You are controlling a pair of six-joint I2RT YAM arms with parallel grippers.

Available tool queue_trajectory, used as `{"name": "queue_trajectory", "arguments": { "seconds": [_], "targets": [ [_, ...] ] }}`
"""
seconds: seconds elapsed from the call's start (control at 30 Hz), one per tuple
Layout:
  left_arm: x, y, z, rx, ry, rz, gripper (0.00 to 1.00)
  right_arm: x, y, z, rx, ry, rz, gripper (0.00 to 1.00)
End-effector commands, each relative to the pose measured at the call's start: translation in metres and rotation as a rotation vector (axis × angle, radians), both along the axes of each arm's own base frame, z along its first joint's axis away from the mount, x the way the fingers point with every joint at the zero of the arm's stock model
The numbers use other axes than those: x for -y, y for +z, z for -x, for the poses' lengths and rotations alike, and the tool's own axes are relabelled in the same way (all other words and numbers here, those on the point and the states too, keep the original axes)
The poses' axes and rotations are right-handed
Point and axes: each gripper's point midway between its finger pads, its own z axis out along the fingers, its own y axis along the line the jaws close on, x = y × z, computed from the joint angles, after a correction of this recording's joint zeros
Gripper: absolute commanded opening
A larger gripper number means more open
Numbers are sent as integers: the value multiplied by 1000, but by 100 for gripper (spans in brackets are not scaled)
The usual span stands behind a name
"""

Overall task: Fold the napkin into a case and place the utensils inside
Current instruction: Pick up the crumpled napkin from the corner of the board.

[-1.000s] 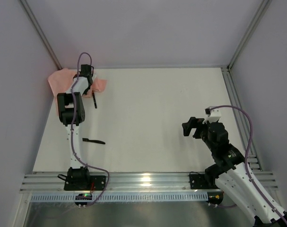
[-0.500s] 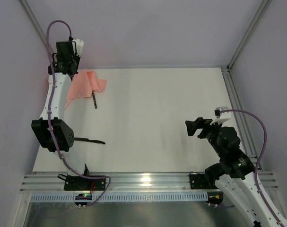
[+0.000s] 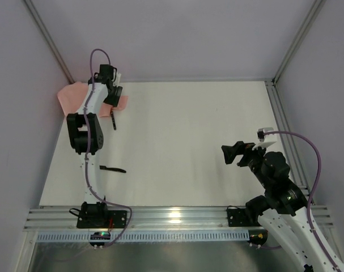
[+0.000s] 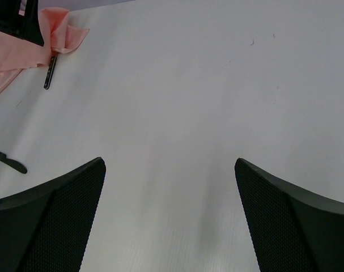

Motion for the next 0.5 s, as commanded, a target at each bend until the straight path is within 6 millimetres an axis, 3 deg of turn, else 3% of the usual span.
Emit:
{"name": "queue_trajectory", "arguments": {
  "seconds": [0.0, 0.07, 0.27, 0.33, 0.37, 0.47],
  "targets": [
    [-6, 22, -22, 86, 76, 1, 68, 2, 10, -1, 16, -12, 0, 99],
    [-6, -7, -24, 27, 77, -2, 68, 4, 7, -2, 10, -20, 9, 99],
    [-21, -50, -25, -46, 109, -85, 60, 4, 4, -6, 7, -26, 19, 99],
    [-23, -58, -24, -63, 108, -96, 51, 3, 3, -8, 5, -23, 27, 99],
    [-22, -60, -24, -65, 106, -98, 40, 2, 2, -10, -2, -21, 32, 99],
    [-20, -57, -23, -64, 94, -90, 22, 0, 1, -12, -8, -16, 37, 99]
  ]
}}
